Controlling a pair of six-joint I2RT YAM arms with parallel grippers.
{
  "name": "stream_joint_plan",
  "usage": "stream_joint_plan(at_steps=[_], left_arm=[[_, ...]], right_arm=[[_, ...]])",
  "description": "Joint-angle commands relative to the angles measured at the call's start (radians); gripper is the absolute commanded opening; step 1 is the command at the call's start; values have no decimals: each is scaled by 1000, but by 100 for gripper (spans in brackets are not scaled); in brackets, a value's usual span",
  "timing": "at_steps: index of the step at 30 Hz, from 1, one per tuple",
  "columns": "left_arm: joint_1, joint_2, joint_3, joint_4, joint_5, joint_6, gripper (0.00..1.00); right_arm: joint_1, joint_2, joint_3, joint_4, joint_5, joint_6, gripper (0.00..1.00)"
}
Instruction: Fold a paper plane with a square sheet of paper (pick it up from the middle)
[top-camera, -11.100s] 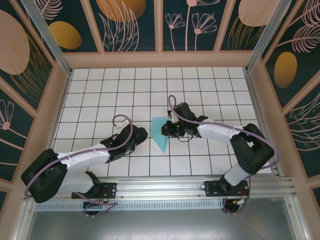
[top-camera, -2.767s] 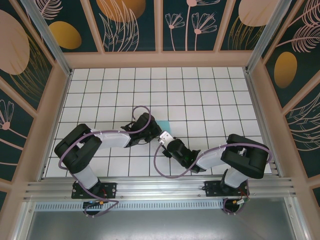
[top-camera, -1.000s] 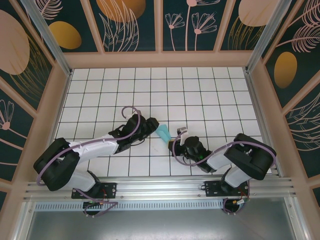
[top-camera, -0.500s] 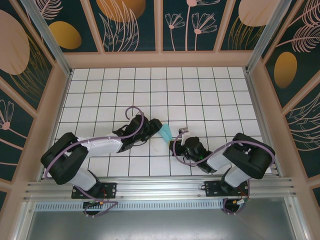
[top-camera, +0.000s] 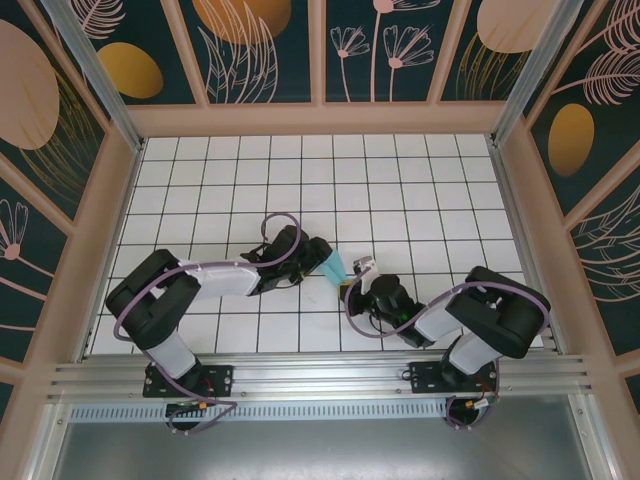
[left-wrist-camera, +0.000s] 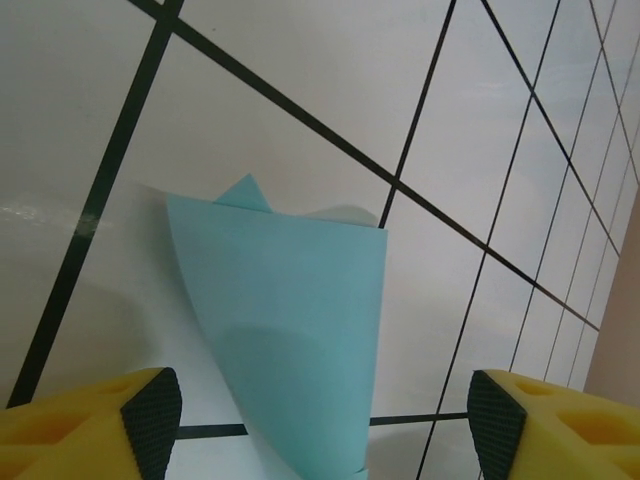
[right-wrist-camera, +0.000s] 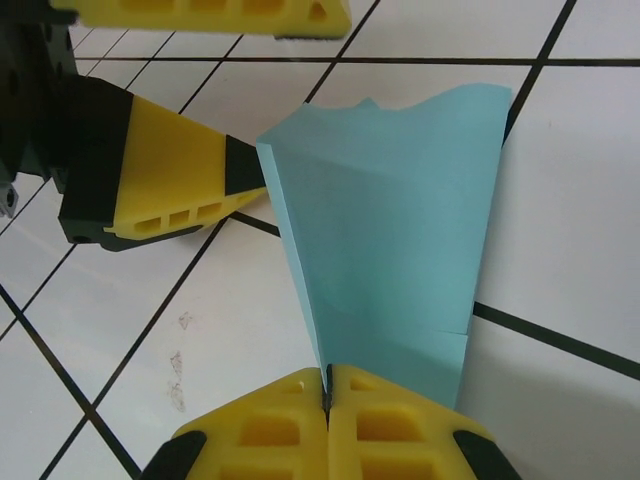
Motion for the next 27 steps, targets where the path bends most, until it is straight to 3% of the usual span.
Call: stream_joint_plan(at_steps=[1, 7, 10, 13, 19, 21, 27], left_arm=[[-1, 31, 32, -28, 27, -24, 75], [-1, 73, 57, -36, 42, -13, 64], [-1, 86, 69, -49, 44, -2, 52], [-1, 84, 71, -64, 32, 6, 43], [0, 72, 69, -93, 18, 21, 36], [0, 67, 68, -95, 16, 23, 27], [0, 60, 73, -98, 13, 27, 28]], right_arm=[[-4, -30, -15, 48, -6, -67, 0], [4, -34, -21, 60, -30, -126, 1], [9, -37, -13, 32, -25, -159, 3], [11, -48, -7, -10, -26, -197, 7], [23, -93, 2, -109, 16, -259, 17], [32, -110, 11, -156, 31, -281, 20], [86, -176, 38, -291, 113, -330, 26]])
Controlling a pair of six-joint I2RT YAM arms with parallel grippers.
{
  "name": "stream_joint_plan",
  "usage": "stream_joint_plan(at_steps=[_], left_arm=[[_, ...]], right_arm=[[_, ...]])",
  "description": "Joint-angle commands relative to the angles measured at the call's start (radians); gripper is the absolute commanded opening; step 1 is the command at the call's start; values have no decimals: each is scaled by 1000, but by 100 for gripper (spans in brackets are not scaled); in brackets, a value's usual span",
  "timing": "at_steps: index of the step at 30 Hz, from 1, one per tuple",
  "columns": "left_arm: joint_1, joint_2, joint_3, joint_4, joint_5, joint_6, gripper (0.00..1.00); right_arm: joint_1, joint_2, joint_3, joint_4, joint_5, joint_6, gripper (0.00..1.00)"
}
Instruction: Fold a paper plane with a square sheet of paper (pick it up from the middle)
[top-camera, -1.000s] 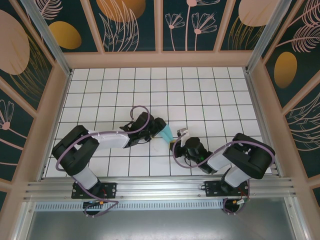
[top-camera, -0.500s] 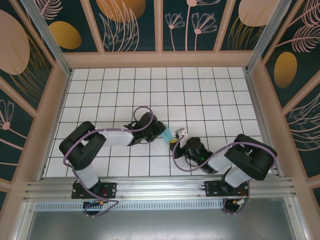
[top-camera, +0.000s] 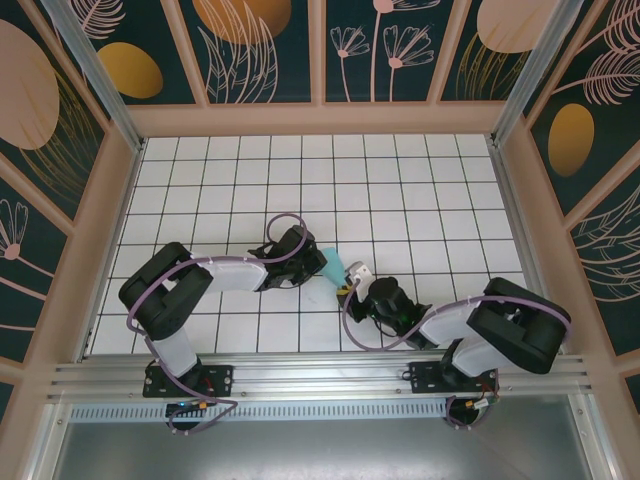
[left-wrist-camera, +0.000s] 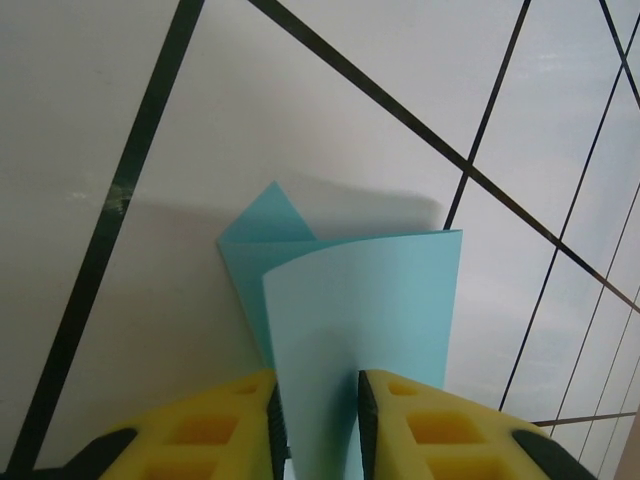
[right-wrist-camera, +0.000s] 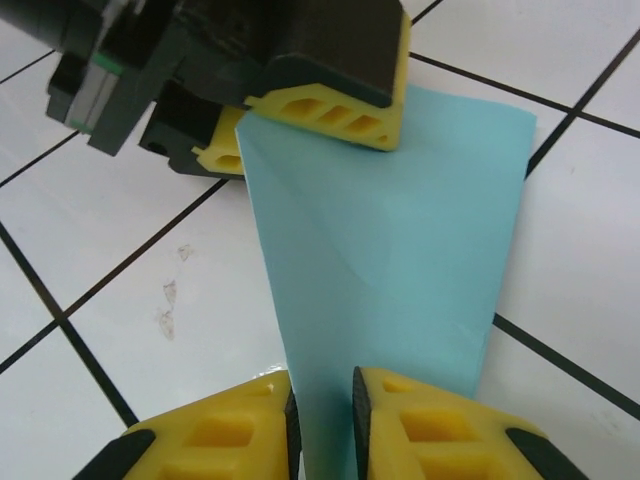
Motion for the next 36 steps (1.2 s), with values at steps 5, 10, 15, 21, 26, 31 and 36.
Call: stream_joint_plan(at_steps=[5, 10, 15, 21, 26, 31, 36], left_arm=[[-1, -19, 22, -32, -15, 10, 17], [-1, -29, 21, -38, -27, 10, 5], [-2, -29, 29, -49, -38, 15, 4], [-1, -28, 31, -48, -36, 16, 4], [0, -28, 32, -50, -33, 16, 4], [0, -28, 37, -54, -37, 20, 4], [-1, -29, 41, -67, -41, 23, 5]], right_arm=[[66, -59, 61, -189, 157, -71, 29], [130, -62, 116, -309, 287, -86, 30], [178, -51, 150, -377, 324, -87, 34], [224, 19, 202, -410, 407, -98, 32], [228, 66, 225, -408, 459, -100, 24], [231, 74, 227, -411, 453, -93, 22], [231, 86, 220, -399, 452, -78, 14]])
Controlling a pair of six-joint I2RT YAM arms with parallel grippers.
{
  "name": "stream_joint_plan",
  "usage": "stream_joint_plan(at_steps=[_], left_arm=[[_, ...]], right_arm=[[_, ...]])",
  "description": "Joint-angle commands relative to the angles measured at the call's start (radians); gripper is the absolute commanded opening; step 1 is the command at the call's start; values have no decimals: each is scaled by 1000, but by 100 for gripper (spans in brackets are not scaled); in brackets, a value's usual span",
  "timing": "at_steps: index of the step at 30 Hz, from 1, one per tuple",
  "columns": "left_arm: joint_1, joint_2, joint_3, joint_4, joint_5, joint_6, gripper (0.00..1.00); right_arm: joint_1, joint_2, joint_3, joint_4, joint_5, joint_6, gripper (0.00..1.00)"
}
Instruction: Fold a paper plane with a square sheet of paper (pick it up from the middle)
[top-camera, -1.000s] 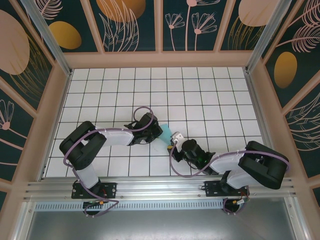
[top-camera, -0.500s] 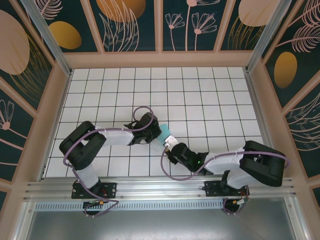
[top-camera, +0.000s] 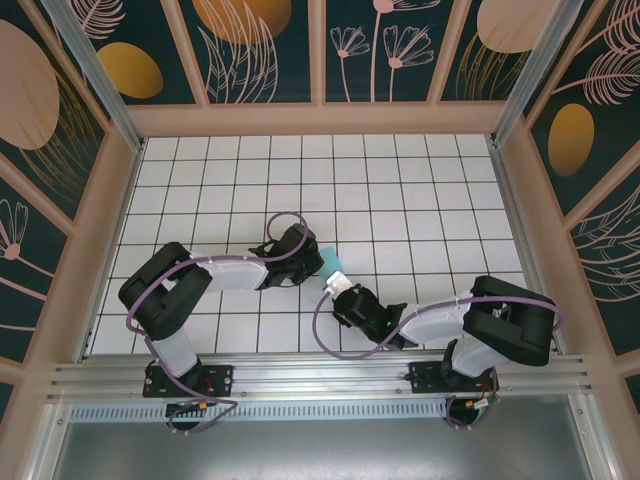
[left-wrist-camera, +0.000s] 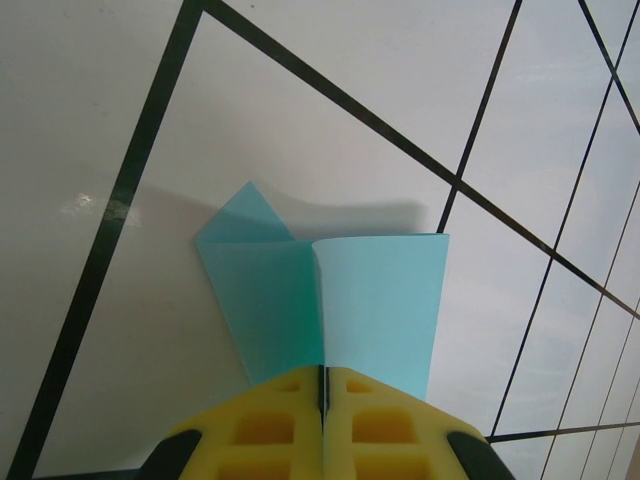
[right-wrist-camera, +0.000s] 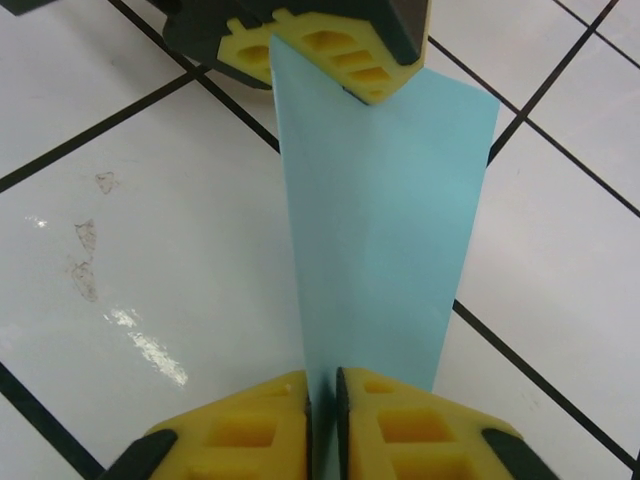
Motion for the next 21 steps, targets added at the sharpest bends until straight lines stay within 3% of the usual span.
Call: stream_joint_plan(at_steps=[1, 5, 9, 12, 14, 17, 21], left_arm=[[-1, -27, 22, -45, -17, 11, 5], [0, -28, 28, -60, -24, 17, 9], [3, -69, 34, -89, -45, 28, 23], [16, -124, 9, -109, -78, 25, 35], [29, -180, -23, -119, -110, 19, 52], [39, -274, -56, -137, -169, 20, 65], [42, -359, -99, -130, -203, 24, 68]], right_arm=[[10, 17, 14, 2, 25, 13, 12], [8, 24, 19, 19, 21, 24, 0], [-21, 12, 13, 57, -52, 56, 0], [-61, -13, -10, 113, -149, 93, 0], [-93, -35, -38, 174, -237, 115, 0], [-162, -59, -76, 262, -380, 182, 0], [-245, -65, -94, 325, -547, 257, 0]])
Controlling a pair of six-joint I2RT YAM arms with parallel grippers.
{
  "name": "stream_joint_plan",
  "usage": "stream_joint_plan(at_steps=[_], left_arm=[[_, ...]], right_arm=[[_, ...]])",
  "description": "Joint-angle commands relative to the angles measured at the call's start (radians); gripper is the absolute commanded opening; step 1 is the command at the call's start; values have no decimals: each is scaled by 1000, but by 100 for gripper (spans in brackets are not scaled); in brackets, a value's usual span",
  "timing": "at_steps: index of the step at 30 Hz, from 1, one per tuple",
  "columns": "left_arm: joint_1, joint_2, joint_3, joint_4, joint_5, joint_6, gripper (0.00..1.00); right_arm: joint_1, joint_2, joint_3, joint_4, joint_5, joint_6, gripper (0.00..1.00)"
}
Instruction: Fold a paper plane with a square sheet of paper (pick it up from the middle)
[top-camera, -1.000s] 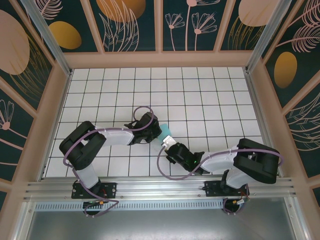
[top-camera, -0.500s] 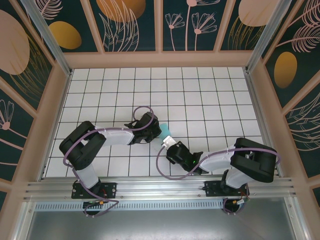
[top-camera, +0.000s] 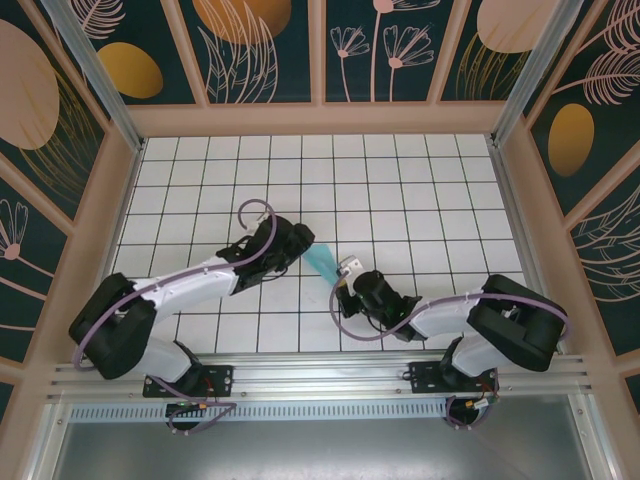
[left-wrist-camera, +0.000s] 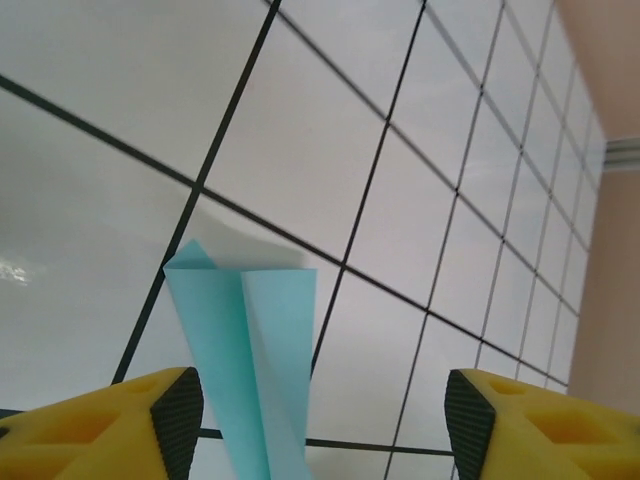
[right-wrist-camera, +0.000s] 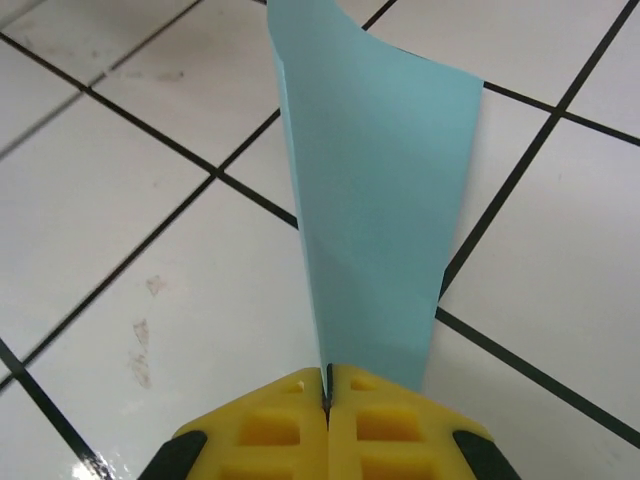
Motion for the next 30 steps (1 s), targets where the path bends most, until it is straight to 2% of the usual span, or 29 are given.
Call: stream_joint_plan(at_steps=[1, 7, 11, 17, 24, 30], left_arm=[[2, -50, -48, -13, -53, 10, 68], [1, -49, -90, 57, 5, 3, 64], [1, -23, -96, 97, 44, 4, 60], [2, -5, -100, 137, 76, 2, 60], [1, 1, -122, 188, 106, 14, 55], [0, 34, -134, 246, 158, 21, 53]], right_arm=[[-52, -16, -18, 119, -211, 99, 0], [-135, 31, -22, 169, -348, 195, 0], [-150, 72, -17, 180, -380, 242, 0], [-158, 125, 1, 174, -384, 299, 0], [-210, 205, 41, 164, -516, 403, 0], [-245, 220, 41, 183, -577, 468, 0]])
